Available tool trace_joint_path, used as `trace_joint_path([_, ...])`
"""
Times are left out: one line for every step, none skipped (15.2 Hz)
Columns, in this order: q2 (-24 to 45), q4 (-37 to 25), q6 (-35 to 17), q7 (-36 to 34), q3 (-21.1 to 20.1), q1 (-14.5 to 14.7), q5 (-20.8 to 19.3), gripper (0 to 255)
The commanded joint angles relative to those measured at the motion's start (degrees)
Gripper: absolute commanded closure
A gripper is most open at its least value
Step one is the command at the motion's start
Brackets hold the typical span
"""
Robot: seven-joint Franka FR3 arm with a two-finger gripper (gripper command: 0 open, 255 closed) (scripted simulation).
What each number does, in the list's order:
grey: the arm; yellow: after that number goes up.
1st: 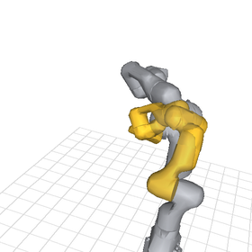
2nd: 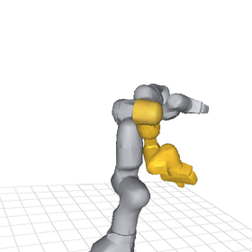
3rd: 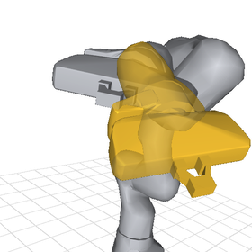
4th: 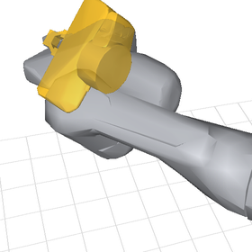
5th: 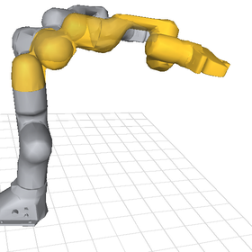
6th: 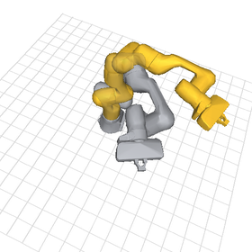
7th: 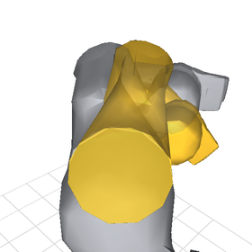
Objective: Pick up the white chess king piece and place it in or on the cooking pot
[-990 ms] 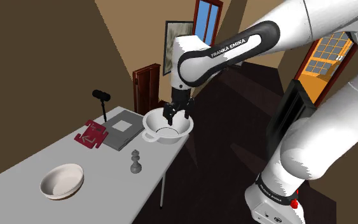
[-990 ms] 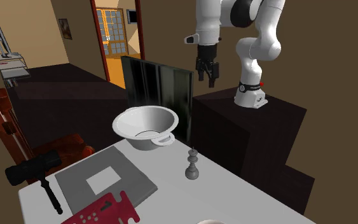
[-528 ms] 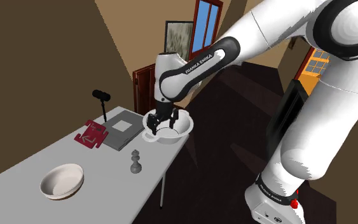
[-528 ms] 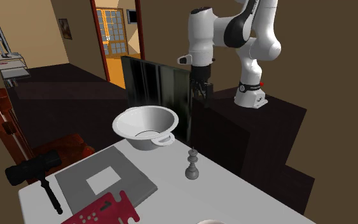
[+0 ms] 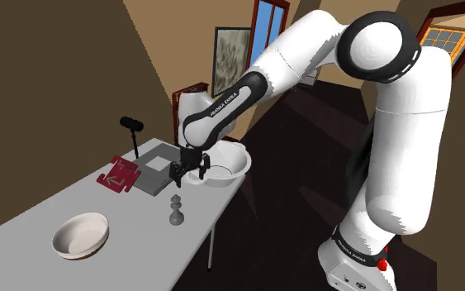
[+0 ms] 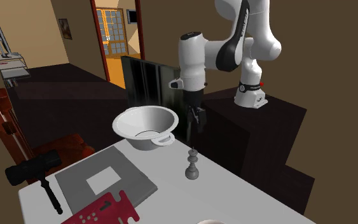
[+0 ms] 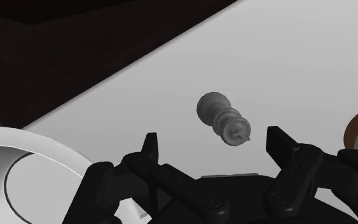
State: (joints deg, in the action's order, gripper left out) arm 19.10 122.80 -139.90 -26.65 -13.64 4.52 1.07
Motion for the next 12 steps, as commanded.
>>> trace_joint_path([4.68,-3.54,-1.32,-1.02,0.14,0.93,-0.64,0])
trace_joint_path([6.91,-5.47,-1.7,-1.41,0.27,1.38,-0.89,0])
trace_joint_path([9.13,-7.48,-2.0,-1.76,0.39,1.84,-1.12,0])
trace_joint_path([11.36,-9.57,-2.23,-2.08,0.52,2.3,-1.33,0])
trace_joint_path([13.46,-11.62,-2.37,-2.36,0.64,2.75,-1.49,0])
trace_joint_path([14.06,-11.68,-2.91,-2.42,0.75,2.89,-1.59,0])
trace_joint_path([14.67,-11.76,-3.44,-2.49,0.85,3.03,-1.7,0])
trace_joint_path([15.29,-11.85,-3.97,-2.57,0.94,3.17,-1.81,0])
trace_joint_path([15.91,-11.96,-4.48,-2.64,1.04,3.3,-1.92,0])
trace_joint_path([16.54,-12.07,-5.0,-2.71,1.14,3.44,-2.03,0])
trace_joint_path([17.17,-12.2,-5.5,-2.78,1.24,3.58,-2.13,0])
trace_joint_path([17.81,-12.34,-6.0,-2.85,1.34,3.72,-2.24,0])
